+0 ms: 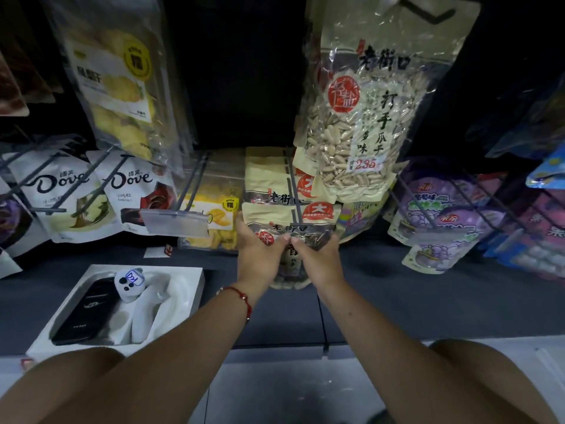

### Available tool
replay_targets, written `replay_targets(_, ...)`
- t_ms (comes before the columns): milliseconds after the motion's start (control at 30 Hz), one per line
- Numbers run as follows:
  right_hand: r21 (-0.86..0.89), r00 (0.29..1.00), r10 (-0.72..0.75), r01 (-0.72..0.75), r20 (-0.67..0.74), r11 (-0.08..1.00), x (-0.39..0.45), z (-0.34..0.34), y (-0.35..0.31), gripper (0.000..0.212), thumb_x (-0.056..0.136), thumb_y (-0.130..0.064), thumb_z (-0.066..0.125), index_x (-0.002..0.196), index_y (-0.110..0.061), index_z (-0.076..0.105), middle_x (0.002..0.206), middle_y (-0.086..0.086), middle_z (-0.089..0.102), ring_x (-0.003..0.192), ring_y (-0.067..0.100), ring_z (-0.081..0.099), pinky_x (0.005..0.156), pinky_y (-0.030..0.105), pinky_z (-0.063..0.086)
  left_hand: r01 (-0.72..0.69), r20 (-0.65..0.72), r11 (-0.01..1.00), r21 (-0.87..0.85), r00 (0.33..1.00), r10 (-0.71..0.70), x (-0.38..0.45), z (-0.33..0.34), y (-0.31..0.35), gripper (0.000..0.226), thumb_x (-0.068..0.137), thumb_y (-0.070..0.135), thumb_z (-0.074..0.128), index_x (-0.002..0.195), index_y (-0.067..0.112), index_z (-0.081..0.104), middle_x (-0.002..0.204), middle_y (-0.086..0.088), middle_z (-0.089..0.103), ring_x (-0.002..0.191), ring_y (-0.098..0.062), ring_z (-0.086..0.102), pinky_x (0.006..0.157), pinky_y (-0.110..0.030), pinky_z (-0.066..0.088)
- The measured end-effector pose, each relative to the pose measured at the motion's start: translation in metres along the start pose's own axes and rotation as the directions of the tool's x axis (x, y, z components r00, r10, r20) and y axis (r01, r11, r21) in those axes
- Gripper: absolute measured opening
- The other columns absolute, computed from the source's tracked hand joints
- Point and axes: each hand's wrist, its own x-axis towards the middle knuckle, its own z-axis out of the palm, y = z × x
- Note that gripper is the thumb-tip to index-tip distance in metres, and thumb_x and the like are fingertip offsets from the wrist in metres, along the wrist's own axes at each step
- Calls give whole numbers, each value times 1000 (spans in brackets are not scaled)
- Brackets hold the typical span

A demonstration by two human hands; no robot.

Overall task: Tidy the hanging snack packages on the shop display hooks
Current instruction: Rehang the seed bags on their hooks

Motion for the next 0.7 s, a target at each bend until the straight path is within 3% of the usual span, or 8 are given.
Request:
replay_targets(100, -48, 999, 43, -43, -8, 998, 23, 11, -9, 96, 74, -49, 72, 151, -14, 27, 139, 6, 56, 122, 26, 58, 102, 43, 48, 48, -37, 999, -11, 998, -48, 16, 9, -4, 91, 79, 22, 81, 148, 27, 22, 127, 7, 57, 113, -14, 57, 99, -31, 47)
replay_targets(200, -80, 996, 85, -85, -13, 993, 47, 19, -17, 91, 87, -39, 70, 153, -7, 16, 145, 12, 46, 127, 30, 52, 102, 34, 44, 62, -78, 998, 17, 995, -60, 33, 16, -7, 94, 73, 31, 83, 146, 28, 23, 131, 1, 57, 116, -20, 59, 100, -41, 51)
replay_targets(300, -155, 998, 53, -58, -36, 986, 63, 19, -16, 73, 94, -29, 64, 149, -4, 23, 143, 17, 45, 125, 31, 51, 90, 29, 40, 66, -92, 992, 109, 994, -56, 46, 24, -6, 98, 77, 28, 81, 151, 24, 16, 139, -6, 52, 119, -27, 57, 101, -44, 50)
replay_targets(367, -162, 998, 25, -33, -57, 986, 65, 18, -14, 77, 94, -37, 64, 150, -6, 22, 146, 15, 42, 127, 32, 49, 86, 29, 39, 77, -91, 987, 139, 994, -64, 49, 30, -6, 99, 82, 21, 78, 154, 21, 11, 145, -11, 46, 124, -30, 53, 104, -40, 47)
replay_targets(433, -170, 997, -6, -7, -75, 985, 63, 18, -13, 81, 91, -42, 67, 150, -7, 24, 145, 13, 45, 127, 32, 50, 83, 27, 36, 78, -104, 987, 137, 993, -64, 49, 32, -10, 100, 83, 26, 78, 154, 23, 8, 145, -10, 44, 124, -28, 52, 105, -41, 46)
replay_targets(567, -98, 997, -21, 14, -70, 995, 57, 20, -2, 71, 88, -40, 71, 141, -11, 33, 121, 0, 50, 112, 22, 55, 86, 28, 41, 31, -72, 993, 114, 997, -23, 45, 23, -17, 91, 77, 30, 75, 149, 28, 20, 135, -1, 53, 119, -21, 57, 101, -41, 51)
replay_targets(700, -73, 999, -9, 12, 46, 997, 46, 11, 14, 54, 91, -30, 67, 136, -17, 40, 119, -3, 59, 111, 19, 58, 98, 37, 48, 29, -54, 990, 136, 998, -22, 42, 11, -17, 70, 75, 19, 72, 136, 23, 38, 121, -2, 61, 106, -19, 64, 83, -30, 56)
